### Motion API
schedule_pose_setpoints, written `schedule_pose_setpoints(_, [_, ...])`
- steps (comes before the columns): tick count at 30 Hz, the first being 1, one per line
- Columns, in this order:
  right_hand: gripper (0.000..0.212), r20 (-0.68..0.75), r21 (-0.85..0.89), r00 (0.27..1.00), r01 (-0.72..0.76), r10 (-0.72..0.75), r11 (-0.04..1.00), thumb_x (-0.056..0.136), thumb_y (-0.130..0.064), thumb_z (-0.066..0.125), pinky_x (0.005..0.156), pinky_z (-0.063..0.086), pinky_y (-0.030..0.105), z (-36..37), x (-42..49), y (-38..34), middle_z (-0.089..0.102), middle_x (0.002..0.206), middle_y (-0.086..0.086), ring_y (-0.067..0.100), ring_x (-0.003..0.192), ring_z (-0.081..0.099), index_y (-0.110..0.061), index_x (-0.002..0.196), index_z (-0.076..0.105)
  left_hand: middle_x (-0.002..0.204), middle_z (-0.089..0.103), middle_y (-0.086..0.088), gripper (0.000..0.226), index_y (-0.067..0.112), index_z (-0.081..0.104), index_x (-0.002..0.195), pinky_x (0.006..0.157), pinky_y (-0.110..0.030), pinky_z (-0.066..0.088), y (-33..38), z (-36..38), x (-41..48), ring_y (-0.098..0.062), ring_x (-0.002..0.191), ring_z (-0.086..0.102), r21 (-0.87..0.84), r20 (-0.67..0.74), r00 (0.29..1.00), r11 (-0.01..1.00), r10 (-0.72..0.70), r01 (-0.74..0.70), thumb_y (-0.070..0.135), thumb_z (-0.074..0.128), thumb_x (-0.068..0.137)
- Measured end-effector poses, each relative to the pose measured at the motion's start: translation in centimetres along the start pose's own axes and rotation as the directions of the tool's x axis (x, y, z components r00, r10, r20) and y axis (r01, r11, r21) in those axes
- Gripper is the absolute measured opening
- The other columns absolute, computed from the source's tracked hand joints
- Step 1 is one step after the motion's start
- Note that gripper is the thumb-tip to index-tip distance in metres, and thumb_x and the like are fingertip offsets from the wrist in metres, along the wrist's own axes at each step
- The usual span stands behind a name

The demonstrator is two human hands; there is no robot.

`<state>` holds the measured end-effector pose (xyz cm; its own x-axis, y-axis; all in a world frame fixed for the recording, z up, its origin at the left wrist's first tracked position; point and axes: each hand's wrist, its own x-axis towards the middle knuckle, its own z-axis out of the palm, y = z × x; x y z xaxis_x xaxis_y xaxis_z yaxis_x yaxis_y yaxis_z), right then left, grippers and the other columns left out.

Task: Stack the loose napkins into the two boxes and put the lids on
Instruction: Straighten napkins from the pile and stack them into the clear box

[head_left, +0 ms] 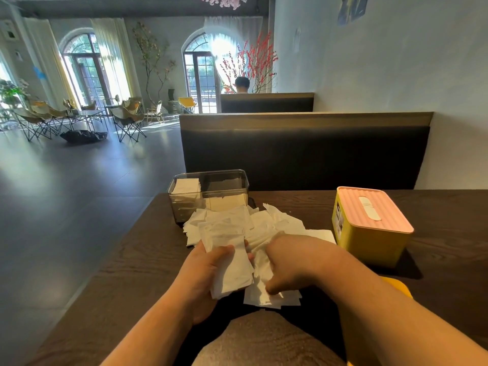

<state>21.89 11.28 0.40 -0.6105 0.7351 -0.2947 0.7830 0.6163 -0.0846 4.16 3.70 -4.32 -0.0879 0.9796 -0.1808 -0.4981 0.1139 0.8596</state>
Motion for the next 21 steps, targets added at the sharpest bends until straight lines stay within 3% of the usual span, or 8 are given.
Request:
schedule_pose_setpoints(3, [0.031, -0.027, 0.003, 1.0, -0.003, 0.003, 1.0, 0.086, -0.044, 0.076, 0.065, 0.051, 0.023, 0.1, 0.1, 0.1, 0.065, 0.094, -0.003, 0.012, 0.081, 0.062, -0.02, 0.104, 0.069, 0.122, 0.074, -0.023, 0.039, 0.009, 0.06, 0.14, 0.079, -0.047, 0.063, 0.0, 0.0, 0.0, -0.037, 0.105, 0.074, -0.008, 0.003, 1.0, 1.0, 0.006, -0.006, -0.001, 0.048, 0.105])
schedule_pose_setpoints(7, [0.036, -0.003, -0.005, 1.0, -0.001, 0.001, 1.0, 0.086, -0.041, 0.078, 0.068, 0.052, 0.022, 0.2, 0.1, -0.2, 0.066, 0.1, -0.001, 0.014, 0.085, 0.063, -0.018, 0.113, 0.07, 0.125, 0.072, -0.024, 0.039, 0.011, 0.06, 0.14, 0.077, -0.047, 0.064, -0.1, -0.1, 0.1, -0.044, 0.118, 0.069, -0.02, 0.005, 1.0, 1.0, -0.014, 0.014, 0.0, 0.048, 0.105])
schedule_pose_setpoints(11, [0.017, -0.03, -0.026, 0.999, 0.019, -0.019, 0.999, 0.09, -0.037, 0.074, 0.065, 0.045, 0.022, -0.1, 0.3, 0.1, 0.062, 0.088, -0.005, 0.011, 0.078, 0.059, -0.023, 0.095, 0.065, 0.123, 0.073, -0.023, 0.039, 0.012, 0.06, 0.14, 0.078, -0.047, 0.062, -0.1, 0.0, -0.1, -0.037, 0.105, 0.075, 0.0, 0.02, 1.0, 1.0, 0.006, -0.006, 0.0, 0.047, 0.105])
schedule_pose_setpoints(15, [0.012, -0.02, 0.03, 0.999, 0.027, -0.026, 0.999, 0.095, -0.036, 0.069, 0.064, 0.039, 0.021, -1.6, -0.3, 1.0, 0.06, 0.087, -0.007, 0.009, 0.075, 0.054, -0.028, 0.091, 0.06, 0.117, 0.075, -0.023, 0.04, 0.009, 0.062, 0.137, 0.077, -0.044, 0.063, 0.0, 0.5, -0.4, -0.033, 0.097, 0.077, 0.01, 0.05, 0.998, 0.999, 0.05, -0.05, -0.003, 0.046, 0.103])
schedule_pose_setpoints(19, [0.014, -0.132, 0.127, 0.99, 0.062, -0.046, 0.99, 0.096, -0.038, 0.065, 0.066, 0.044, 0.02, -3.6, -1.6, 1.7, 0.059, 0.088, -0.009, 0.009, 0.078, 0.056, -0.034, 0.088, 0.055, 0.114, 0.077, -0.019, 0.041, 0.013, 0.063, 0.133, 0.07, -0.041, 0.064, 0.0, 1.0, -0.7, -0.031, 0.095, 0.078, 0.027, 0.052, 0.997, 0.998, 0.063, -0.064, -0.006, 0.042, 0.104])
schedule_pose_setpoints(21, [0.011, -0.248, 0.293, 0.967, 0.13, -0.056, 0.947, 0.097, -0.038, 0.066, 0.07, 0.054, 0.02, -4.5, -2.3, 2.0, 0.061, 0.097, -0.015, 0.01, 0.09, 0.063, -0.04, 0.095, 0.055, 0.118, 0.077, -0.017, 0.043, 0.016, 0.06, 0.137, 0.073, -0.042, 0.064, 0.0, 0.9, -0.6, -0.033, 0.103, 0.077, 0.035, 0.036, 0.998, 0.998, 0.054, -0.055, -0.005, 0.042, 0.105])
